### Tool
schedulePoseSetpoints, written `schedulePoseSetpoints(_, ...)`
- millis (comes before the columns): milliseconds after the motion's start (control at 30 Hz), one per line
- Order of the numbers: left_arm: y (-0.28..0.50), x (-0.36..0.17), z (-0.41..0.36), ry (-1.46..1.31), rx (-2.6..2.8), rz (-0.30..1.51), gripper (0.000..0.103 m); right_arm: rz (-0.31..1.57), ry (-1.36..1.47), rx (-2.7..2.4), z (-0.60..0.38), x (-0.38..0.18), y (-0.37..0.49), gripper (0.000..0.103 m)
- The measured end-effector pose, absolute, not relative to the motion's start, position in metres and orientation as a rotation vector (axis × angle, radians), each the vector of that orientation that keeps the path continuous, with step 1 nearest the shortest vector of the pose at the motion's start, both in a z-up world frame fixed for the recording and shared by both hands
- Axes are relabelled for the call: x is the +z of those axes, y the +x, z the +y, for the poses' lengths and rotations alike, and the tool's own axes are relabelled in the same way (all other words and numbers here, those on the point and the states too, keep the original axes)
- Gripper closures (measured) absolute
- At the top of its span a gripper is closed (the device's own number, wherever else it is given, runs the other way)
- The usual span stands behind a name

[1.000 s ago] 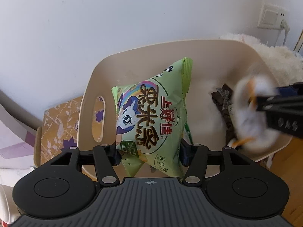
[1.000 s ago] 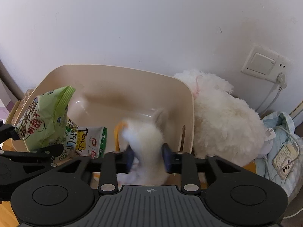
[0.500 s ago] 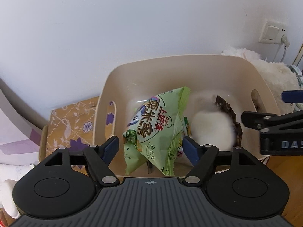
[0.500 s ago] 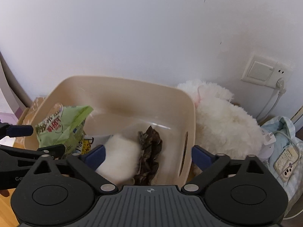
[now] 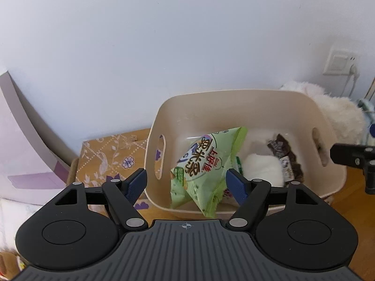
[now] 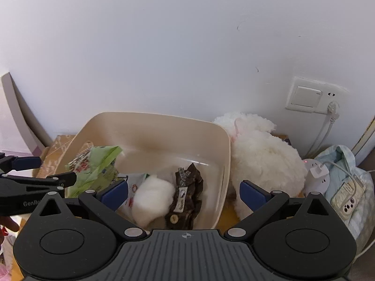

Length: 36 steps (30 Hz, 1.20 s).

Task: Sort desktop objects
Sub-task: 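Move both tools back over the remaining pile on the table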

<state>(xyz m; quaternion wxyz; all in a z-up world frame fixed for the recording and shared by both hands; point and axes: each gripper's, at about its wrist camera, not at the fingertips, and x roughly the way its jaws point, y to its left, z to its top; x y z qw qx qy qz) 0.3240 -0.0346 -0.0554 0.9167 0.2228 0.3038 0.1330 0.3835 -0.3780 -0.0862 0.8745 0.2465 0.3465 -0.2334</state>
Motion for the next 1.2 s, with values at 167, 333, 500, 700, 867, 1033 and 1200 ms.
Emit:
schedulePoseSetpoints(167,0.299,-0.052,-0.035,0.437,0.243,0.639,0.027,0.700,0.540,-0.481,-0.364,-0.075,0.352,0.000)
schedulePoseSetpoints(333,0.269,-0.060,-0.034,0.435,0.221,0.684,0.027,0.695,0.516,-0.492,-0.341,-0.071,0.322,0.000)
schedulePoseSetpoints(500,0.238,-0.075,-0.027,0.421,0.209,0.747,0.027,0.711,0.507,-0.505,-0.307,-0.079,0.296,0.000)
schedulePoseSetpoints(700,0.210,-0.096,-0.022,0.456,0.182,0.808,0.027,0.755,0.501,-0.459,-0.261,-0.092,0.275,0.000)
schedulePoseSetpoints(867,0.195,-0.113,-0.017,0.438,0.169,0.861,0.027,0.782,0.487,-0.427,-0.229,-0.105,0.264,0.000)
schedulePoseSetpoints(1033,0.182,-0.132,-0.015,0.435,0.162,0.898,0.027,0.797,0.491,-0.396,-0.202,-0.120,0.257,0.000)
schedulePoseSetpoints(1200,0.174,-0.149,-0.014,0.426,0.136,0.935,0.027,0.805,0.459,-0.363,-0.172,-0.139,0.255,0.000)
